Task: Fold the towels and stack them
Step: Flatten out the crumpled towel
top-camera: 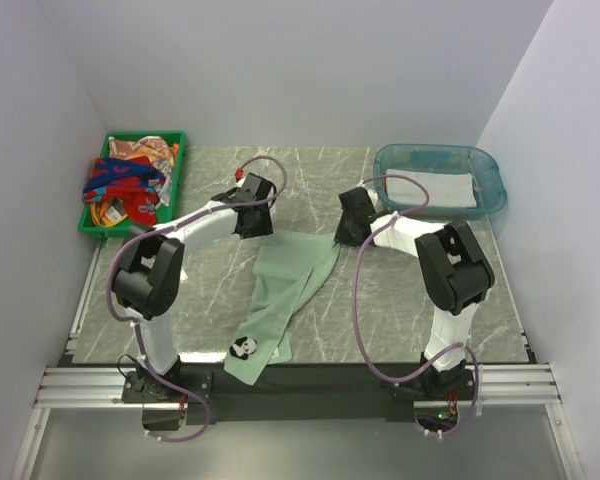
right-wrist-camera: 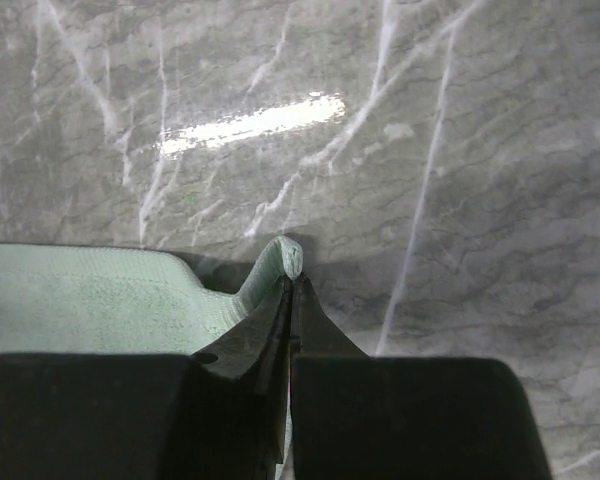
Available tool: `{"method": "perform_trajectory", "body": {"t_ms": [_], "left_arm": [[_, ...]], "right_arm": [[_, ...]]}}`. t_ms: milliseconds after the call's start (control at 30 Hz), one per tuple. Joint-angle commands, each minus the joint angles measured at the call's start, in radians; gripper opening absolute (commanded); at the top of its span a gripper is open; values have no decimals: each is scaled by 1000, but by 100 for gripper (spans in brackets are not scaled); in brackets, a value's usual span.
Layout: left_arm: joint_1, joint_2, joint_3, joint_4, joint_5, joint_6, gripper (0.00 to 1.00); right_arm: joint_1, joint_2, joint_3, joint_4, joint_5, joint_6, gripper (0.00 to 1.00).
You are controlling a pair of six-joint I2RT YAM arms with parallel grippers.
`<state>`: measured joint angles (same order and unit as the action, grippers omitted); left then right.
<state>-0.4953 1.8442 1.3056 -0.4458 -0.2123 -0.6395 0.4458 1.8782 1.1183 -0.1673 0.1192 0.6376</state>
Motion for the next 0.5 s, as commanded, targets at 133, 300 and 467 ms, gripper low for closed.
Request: {"method": "perform_trajectory", "body": {"t_ms": [133, 300, 467], "left_arm": [[-29, 130, 106, -11, -61, 27, 46], [-31, 187, 136, -44, -99, 26, 48], [-54, 246, 142, -60, -116, 26, 46]], "right_arm": [[7, -13, -58, 34, -52, -7, 0], [8, -22, -81, 45, -58, -15, 0], [7, -27, -95, 58, -64, -12, 0]]}}
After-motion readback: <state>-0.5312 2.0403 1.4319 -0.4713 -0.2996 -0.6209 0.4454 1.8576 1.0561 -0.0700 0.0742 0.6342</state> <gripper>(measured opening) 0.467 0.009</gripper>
